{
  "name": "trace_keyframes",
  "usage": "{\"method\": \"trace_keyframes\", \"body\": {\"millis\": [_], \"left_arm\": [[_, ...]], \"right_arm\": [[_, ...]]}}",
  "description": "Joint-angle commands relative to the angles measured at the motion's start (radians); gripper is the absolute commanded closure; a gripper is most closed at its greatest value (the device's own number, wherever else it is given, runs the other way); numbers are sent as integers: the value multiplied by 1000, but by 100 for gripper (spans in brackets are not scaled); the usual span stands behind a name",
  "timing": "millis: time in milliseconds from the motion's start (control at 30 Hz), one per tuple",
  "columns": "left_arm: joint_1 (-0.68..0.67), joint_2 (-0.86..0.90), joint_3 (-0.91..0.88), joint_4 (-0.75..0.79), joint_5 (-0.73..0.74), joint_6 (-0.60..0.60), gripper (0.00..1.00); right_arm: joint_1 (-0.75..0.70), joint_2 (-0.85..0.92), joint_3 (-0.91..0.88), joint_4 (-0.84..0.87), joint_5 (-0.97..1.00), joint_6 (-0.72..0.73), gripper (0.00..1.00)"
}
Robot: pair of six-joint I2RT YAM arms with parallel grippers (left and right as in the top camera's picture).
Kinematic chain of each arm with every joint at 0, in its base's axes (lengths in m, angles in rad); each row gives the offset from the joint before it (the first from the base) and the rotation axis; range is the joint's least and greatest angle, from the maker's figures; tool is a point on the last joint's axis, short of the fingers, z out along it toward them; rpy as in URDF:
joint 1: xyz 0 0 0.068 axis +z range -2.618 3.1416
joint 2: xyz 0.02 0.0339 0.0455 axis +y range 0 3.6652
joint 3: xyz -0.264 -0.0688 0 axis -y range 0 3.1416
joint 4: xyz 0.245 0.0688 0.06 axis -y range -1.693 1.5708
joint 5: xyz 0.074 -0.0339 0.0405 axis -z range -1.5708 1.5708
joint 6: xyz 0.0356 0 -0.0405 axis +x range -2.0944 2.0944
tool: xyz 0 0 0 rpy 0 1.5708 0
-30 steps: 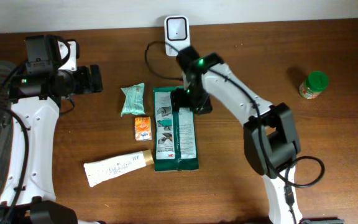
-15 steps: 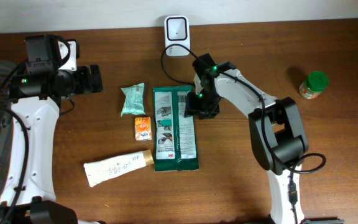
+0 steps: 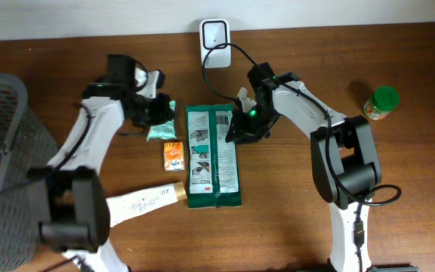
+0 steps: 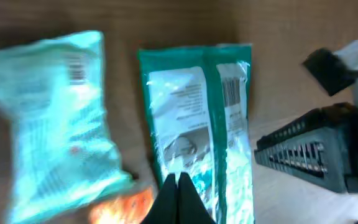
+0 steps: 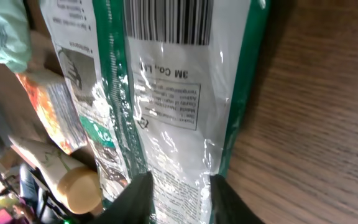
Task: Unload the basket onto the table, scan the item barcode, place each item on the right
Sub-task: 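Reach the right gripper to the wipes pack and grasp its edge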
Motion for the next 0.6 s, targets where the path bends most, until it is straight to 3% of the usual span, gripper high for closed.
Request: {"method": "trace_keyframes", "body": {"millis": [0,167,300,467,567], "left_arm": [[-47,113,-10,31,97,-37,100],[-103,205,-10,34,100,-51,100],[-114,222,-29,24,-46,-124,100],[-116,222,-93,74,-74,-142,100],[-124,222,-94,76,-88,-142,100]], "right_arm": [[-9,-13,-29,17,3,-7,74],[-9,-13,-38,33,10,-7,73],[-9,-13,-42,21,6,-7,72],[-29,-13,-127,42,3,-4,55],[-31,-13,-256,179,-108,50,50]]}}
